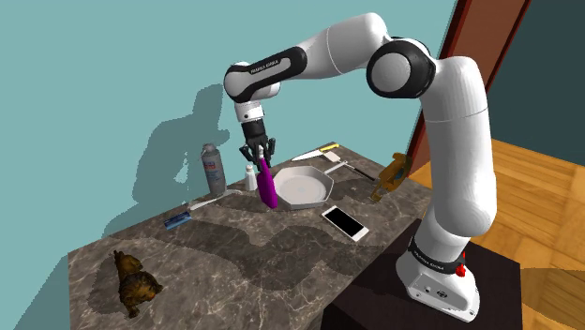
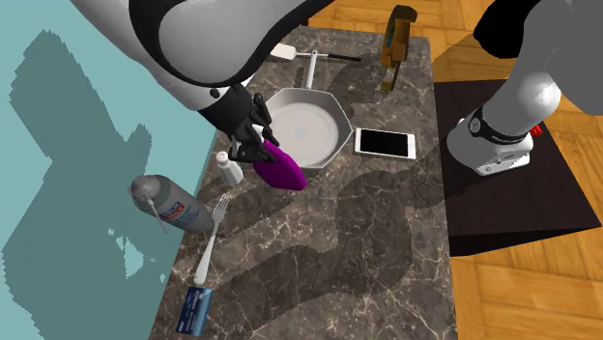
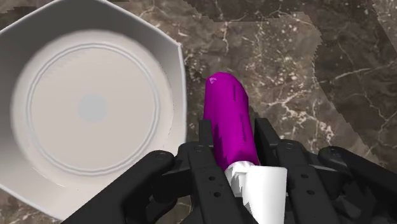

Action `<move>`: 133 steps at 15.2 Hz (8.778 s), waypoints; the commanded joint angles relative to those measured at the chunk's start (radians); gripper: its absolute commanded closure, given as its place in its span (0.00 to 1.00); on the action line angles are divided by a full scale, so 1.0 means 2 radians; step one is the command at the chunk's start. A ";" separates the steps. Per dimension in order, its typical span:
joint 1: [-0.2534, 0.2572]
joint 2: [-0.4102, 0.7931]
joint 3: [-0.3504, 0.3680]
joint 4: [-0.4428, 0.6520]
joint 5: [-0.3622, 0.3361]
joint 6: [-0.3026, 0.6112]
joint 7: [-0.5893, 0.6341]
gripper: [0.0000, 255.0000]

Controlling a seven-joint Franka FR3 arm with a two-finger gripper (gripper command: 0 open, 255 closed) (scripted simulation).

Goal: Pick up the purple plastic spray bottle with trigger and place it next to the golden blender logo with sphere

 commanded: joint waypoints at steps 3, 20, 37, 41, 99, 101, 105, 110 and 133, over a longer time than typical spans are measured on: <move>0.001 0.046 0.000 0.011 0.000 -0.028 0.001 1.00; -0.001 0.014 0.001 0.076 0.003 -0.125 0.013 1.00; -0.002 0.017 0.004 0.194 0.008 -0.239 0.031 1.00; -0.002 0.025 0.005 0.235 0.010 -0.271 0.037 1.00; -0.198 -0.224 -0.129 -0.100 -0.153 -0.185 -0.318 1.00; -0.199 -0.224 -0.129 -0.113 -0.153 -0.172 -0.316 1.00; -0.199 -0.223 -0.129 -0.139 -0.152 -0.146 -0.312 1.00; -0.200 -0.219 -0.130 -0.168 -0.150 -0.113 -0.307 1.00; -0.203 -0.169 -0.132 -0.265 -0.144 0.033 -0.292 1.00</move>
